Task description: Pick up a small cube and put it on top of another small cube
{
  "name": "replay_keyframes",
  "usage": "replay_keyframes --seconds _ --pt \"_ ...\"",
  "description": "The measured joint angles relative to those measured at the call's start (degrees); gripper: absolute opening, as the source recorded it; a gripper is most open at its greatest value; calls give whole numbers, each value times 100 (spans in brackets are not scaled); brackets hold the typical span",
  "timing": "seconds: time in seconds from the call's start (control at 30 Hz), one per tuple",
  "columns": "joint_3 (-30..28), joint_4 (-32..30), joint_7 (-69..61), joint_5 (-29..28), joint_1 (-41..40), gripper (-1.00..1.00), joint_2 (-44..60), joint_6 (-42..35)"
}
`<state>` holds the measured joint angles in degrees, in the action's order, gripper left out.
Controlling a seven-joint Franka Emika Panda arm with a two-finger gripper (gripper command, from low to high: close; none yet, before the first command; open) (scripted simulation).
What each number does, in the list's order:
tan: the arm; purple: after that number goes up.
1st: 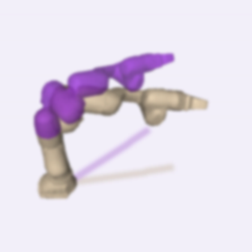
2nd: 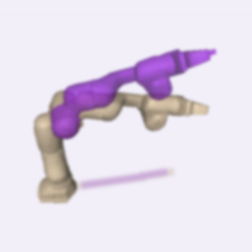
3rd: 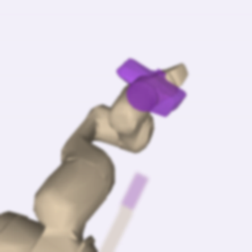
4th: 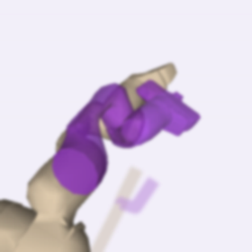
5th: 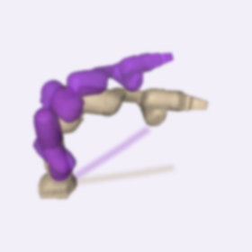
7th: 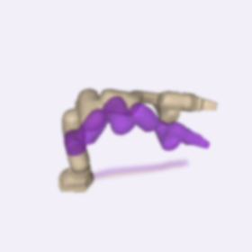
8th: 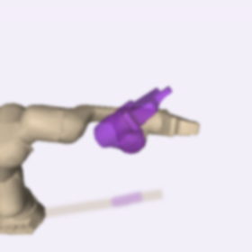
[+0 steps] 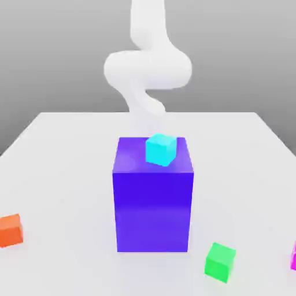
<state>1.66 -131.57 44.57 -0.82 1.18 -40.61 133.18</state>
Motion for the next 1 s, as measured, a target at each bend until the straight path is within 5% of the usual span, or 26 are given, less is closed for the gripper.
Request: replay_keyframes --seconds 1.0 --pt "1661 266 -1197 -1396 1816 0 6272 1696"
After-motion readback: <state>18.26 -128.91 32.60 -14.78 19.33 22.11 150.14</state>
